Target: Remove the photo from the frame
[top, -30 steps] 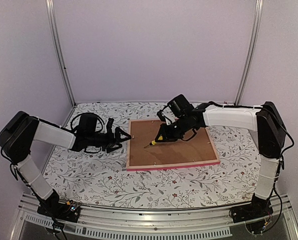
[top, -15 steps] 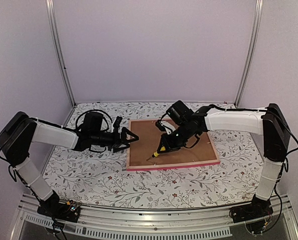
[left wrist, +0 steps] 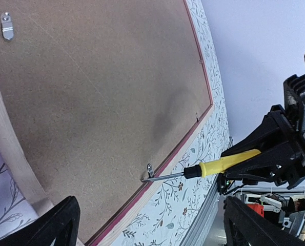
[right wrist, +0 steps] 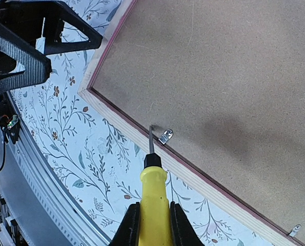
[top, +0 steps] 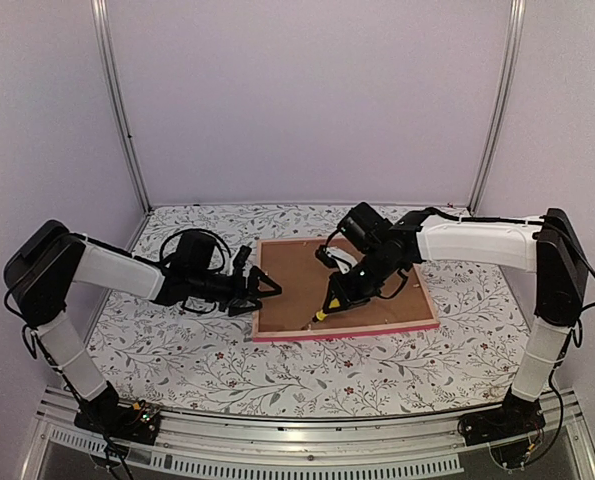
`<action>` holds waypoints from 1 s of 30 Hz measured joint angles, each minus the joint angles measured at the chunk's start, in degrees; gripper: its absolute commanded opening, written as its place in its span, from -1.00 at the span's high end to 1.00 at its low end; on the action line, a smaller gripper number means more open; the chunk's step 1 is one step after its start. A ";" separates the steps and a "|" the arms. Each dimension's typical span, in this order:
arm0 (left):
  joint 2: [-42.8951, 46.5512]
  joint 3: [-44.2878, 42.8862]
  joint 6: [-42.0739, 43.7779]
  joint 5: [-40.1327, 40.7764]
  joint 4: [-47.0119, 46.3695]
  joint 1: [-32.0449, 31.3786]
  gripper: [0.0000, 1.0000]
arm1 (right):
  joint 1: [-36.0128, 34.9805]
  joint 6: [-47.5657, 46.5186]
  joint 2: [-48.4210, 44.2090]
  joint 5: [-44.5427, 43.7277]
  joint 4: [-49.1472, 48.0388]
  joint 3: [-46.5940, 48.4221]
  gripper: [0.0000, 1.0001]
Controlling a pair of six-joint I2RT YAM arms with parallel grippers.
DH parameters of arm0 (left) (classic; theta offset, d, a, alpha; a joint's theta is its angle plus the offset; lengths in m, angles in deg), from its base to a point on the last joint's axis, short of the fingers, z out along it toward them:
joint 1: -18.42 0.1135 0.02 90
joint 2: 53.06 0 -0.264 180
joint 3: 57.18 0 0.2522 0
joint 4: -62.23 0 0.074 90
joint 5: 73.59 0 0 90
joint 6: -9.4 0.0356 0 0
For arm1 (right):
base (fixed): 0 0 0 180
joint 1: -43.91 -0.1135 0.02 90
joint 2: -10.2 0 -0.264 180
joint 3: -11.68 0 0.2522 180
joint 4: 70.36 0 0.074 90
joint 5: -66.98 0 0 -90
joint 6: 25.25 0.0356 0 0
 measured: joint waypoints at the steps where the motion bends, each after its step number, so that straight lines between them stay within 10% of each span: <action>1: -0.15 -0.26 0.13 0.13 0.59 -0.02 -0.99 | 0.00 -0.13 -0.11 -0.07 0.39 0.00 1.00; 30: -1.49 -1.40 1.81 1.68 4.04 -0.04 -0.99 | 2.10 -2.64 -2.75 -3.45 6.86 -0.39 1.00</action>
